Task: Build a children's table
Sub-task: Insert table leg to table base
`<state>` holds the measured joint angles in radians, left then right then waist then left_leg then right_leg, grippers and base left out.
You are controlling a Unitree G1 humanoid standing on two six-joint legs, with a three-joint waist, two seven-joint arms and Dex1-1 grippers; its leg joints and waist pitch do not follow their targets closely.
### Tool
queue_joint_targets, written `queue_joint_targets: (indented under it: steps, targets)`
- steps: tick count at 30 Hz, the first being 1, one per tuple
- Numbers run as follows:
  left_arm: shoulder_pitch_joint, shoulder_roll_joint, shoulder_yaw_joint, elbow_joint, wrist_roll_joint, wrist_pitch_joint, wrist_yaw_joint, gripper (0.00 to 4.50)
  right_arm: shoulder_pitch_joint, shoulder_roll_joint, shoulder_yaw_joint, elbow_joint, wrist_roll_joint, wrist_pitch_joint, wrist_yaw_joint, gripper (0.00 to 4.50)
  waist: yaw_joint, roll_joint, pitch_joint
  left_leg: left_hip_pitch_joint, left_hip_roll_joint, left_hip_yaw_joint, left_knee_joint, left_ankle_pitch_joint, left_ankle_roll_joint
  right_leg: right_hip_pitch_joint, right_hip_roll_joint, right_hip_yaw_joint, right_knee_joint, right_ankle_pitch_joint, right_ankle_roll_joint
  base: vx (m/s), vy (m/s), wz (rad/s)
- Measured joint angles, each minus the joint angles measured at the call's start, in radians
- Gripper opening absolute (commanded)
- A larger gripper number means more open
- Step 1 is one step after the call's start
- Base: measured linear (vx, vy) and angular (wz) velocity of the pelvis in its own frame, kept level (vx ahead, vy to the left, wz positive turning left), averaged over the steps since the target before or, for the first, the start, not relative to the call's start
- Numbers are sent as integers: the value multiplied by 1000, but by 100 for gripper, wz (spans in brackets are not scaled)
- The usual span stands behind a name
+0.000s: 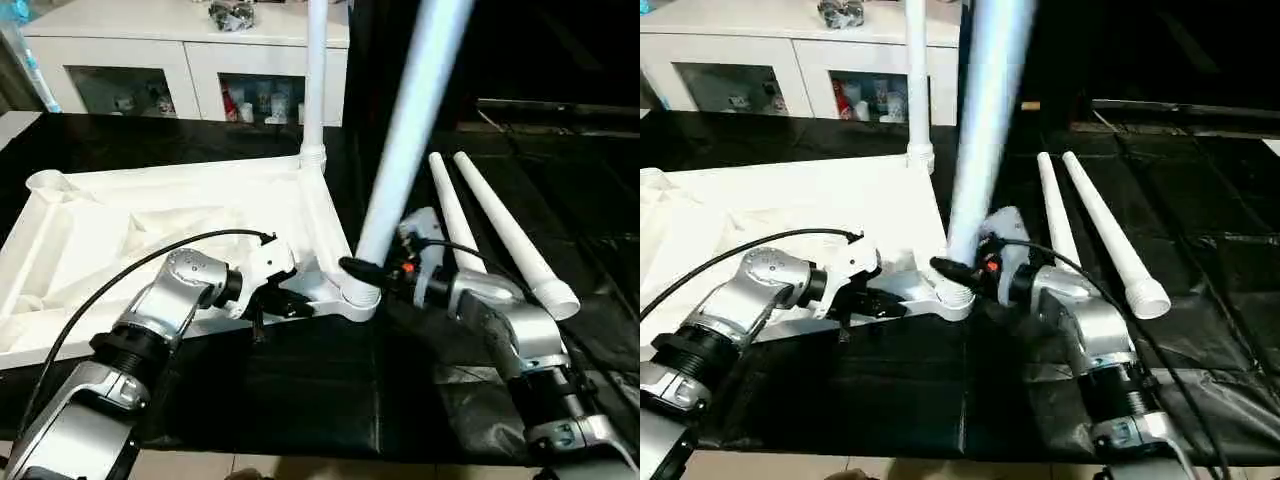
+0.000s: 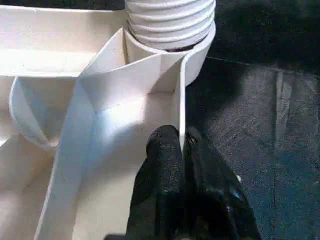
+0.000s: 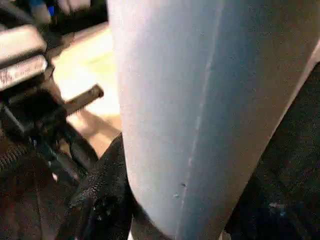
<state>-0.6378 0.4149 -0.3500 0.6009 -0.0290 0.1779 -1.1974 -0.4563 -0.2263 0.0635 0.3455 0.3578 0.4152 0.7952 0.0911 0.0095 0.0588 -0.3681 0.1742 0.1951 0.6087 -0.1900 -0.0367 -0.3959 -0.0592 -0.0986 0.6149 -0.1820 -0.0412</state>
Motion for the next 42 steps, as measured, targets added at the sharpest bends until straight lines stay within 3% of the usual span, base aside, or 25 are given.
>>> queue_joint_targets:
  steps: [4,8,11,14,17,25,30,35,42]
  targets:
    - [-3,-10,2,10,4,-1,4,0,35,17,-38,6,39,-19,-11,193,4,4,-2,0,0,0,0,0,0,0,0,0,0,0,0,0,0,0]
    - [-12,-28,2,36,4,-3,4,0,128,31,-46,-53,31,-107,-26,193,14,14,-6,0,0,0,0,0,1,1,0,0,-2,0,0,0,0,0]
    - [-21,-45,1,68,5,-13,11,0,175,26,-14,-87,-31,-215,-46,193,21,21,-11,0,0,0,-1,0,0,2,0,0,-3,-1,1,0,0,0]
    - [-28,-50,1,87,5,-26,13,0,188,14,19,-93,-83,-293,-59,193,22,22,-11,1,0,0,-1,0,0,3,0,0,-3,-4,6,0,0,0]
    - [-32,-53,1,99,7,-33,14,0,187,-3,42,-96,-119,-329,-65,193,20,22,-11,3,0,0,-1,0,0,5,0,0,-4,-4,6,0,0,0]
    - [-36,-50,1,123,22,-75,11,0,108,-46,93,-34,-160,-329,21,193,17,19,-10,10,0,0,-1,0,0,11,0,-1,-4,-4,7,0,0,0]
    - [-36,-17,-3,123,25,-106,-42,0,54,-60,111,13,-151,-308,134,193,12,5,-9,10,0,0,-4,0,0,11,0,-1,-4,-4,7,0,0,0]
    - [-39,-4,-12,123,35,-139,-74,0,34,-77,131,28,-149,-312,206,193,18,-4,-9,10,0,0,-5,-1,0,11,0,-1,-5,-5,8,0,0,0]
    - [-44,2,-21,127,47,-167,-122,0,42,-90,140,26,-143,-317,291,193,26,-6,-10,11,0,0,-6,-1,0,11,0,-1,-5,-6,7,0,0,0]
